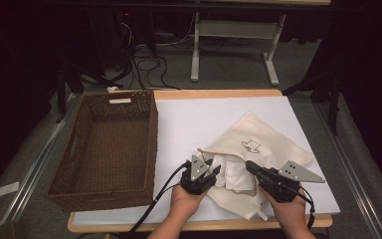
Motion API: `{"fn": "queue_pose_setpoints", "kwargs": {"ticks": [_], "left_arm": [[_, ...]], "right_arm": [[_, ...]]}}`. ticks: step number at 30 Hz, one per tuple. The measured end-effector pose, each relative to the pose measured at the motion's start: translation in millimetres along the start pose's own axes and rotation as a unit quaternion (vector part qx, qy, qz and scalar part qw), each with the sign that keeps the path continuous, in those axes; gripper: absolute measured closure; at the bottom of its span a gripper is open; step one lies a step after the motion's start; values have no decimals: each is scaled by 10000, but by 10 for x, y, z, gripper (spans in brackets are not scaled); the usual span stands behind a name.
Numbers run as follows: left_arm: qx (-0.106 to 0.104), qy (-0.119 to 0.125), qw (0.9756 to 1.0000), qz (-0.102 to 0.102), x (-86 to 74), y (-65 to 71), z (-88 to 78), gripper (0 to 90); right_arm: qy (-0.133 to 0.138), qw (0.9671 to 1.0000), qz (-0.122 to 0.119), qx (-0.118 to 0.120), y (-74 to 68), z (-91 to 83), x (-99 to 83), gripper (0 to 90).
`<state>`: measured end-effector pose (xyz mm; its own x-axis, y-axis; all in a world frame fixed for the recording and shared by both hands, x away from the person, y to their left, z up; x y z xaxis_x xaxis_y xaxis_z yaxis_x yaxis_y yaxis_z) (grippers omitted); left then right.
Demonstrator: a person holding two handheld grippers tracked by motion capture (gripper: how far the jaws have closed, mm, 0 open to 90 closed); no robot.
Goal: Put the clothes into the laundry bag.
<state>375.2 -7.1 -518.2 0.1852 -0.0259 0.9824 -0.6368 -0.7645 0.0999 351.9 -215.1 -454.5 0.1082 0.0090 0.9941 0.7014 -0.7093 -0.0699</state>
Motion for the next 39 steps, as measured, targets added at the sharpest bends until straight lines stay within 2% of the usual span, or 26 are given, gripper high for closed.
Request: {"fn": "queue_pose_setpoints", "kwargs": {"ticks": [4, 7, 10, 12, 14, 18, 20, 22, 26, 30, 34, 37, 39], "left_arm": [[-341, 42, 9993, -156, -36, 18, -8, 436], [-451, -22, 9985, -311, -59, 43, 67, 322], [-523, -267, 9976, -369, -81, 89, 166, 312], [-558, -541, 9964, -348, -93, 134, 235, 362], [-649, -670, 9952, -296, -93, 183, 280, 429], [-657, -773, 9948, -108, -79, 283, 357, 619], [-621, -831, 9946, 6, -79, 321, 383, 770], [-568, -847, 9947, 93, -63, 344, 413, 835], [-543, -780, 9954, 146, -9, 368, 483, 851], [-482, -603, 9970, 69, 77, 379, 617, 854], [-452, -263, 9986, -24, 210, 437, 757, 856], [-502, -32, 9987, -48, 280, 500, 820, 856], [-471, -154, 9988, 38, 229, 507, 876, 855]], "right_arm": [[10, 10000, 24, 15, 1, -6, -3, 896], [8, 10000, 14, -4, -2, -5, -2, 896], [7, 10000, 39, -5, -7, -11, -1, 896], [16, 10000, 31, 0, -2, -18, 2, 896], [19, 10000, 31, 3, 1, -25, 4, 896], [39, 10000, 20, 27, 5, -31, 7, 896], [38, 10000, 34, 9, 5, -38, 10, 896], [29, 10000, 29, -2, 3, -43, 10, 896], [38, 10000, 38, 3, 0, -49, 10, 896], [62, 10000, 41, 9, -2, -60, 13, 896], [95, 9999, 47, 4, 18, -84, 17, 896], [123, 9999, 90, -23, 44, -107, 23, 896], [140, 9998, 102, -46, 61, -117, 23, 896]]}}
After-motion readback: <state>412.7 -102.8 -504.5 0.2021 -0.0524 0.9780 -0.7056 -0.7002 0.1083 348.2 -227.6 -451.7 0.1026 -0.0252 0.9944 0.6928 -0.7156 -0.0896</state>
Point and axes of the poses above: each handheld gripper's, and its own axes: z roughly forward along the jaws, x roughly out of its top, y roughly to its right, the point moved 4 cm from there along z, roughly forward along the jaws, and after that the axes turned 12 degrees about y, right-handed, at the moved point
